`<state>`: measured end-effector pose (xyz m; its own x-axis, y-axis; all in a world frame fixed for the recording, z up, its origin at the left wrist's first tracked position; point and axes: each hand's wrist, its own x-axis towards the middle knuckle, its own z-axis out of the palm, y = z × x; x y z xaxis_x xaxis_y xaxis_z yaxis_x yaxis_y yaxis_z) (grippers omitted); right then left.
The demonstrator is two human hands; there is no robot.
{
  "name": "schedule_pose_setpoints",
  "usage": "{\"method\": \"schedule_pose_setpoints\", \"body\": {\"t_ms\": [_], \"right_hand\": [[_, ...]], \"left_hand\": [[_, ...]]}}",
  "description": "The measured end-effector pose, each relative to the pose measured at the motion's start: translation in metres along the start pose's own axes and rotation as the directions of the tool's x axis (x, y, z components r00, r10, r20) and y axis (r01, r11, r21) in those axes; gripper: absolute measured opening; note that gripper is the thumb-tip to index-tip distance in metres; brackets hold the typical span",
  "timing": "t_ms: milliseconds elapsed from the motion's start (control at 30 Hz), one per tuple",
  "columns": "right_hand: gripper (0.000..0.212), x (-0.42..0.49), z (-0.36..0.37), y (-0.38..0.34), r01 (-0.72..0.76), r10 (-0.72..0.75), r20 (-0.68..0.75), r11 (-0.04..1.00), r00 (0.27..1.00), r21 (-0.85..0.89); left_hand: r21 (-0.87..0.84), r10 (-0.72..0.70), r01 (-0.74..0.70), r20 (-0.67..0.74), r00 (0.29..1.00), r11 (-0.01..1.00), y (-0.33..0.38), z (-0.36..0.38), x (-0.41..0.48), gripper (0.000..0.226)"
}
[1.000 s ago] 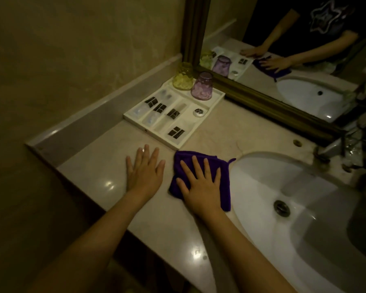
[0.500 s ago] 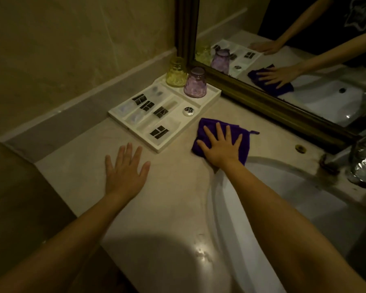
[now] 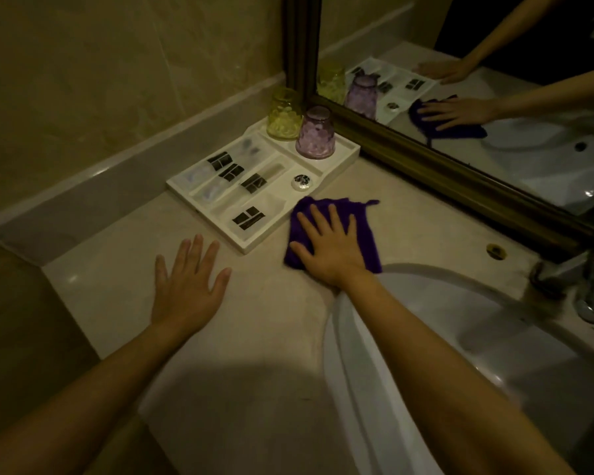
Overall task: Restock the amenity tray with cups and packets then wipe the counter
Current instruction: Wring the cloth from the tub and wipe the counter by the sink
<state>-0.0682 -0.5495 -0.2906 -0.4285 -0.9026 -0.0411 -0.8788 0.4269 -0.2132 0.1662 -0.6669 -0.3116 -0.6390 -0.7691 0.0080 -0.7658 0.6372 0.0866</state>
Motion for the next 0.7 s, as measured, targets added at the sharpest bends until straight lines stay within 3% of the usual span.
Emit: {"method": "schedule_pose_setpoints", "body": {"t_ms": [267, 533, 700], "right_hand": [[0.062, -0.086, 0.015, -0.075, 0.184, -0.187, 0.046, 0.981, 0.981, 0.067], [0.062, -0.187, 0.031, -0.134, 0.185, -0.195, 0.102, 0.978, 0.975, 0.099], [0.061, -0.19, 0.033, -0.132, 0.139, -0.152, 0.112, 0.983, 0.982, 0.12]], "left_hand": [[0.024, -0.004, 0.003, 0.029, 1.0, 1.0, -0.001, 0.0, 0.003, 0.069], [-0.014, 0.009, -0.008, 0.031, 0.999, 1.0, -0.002, 0.001, 0.003, 0.064], [-0.023, 0.016, -0.015, 0.04, 0.999, 1.0, -0.002, -0.002, 0.001, 0.064]]}}
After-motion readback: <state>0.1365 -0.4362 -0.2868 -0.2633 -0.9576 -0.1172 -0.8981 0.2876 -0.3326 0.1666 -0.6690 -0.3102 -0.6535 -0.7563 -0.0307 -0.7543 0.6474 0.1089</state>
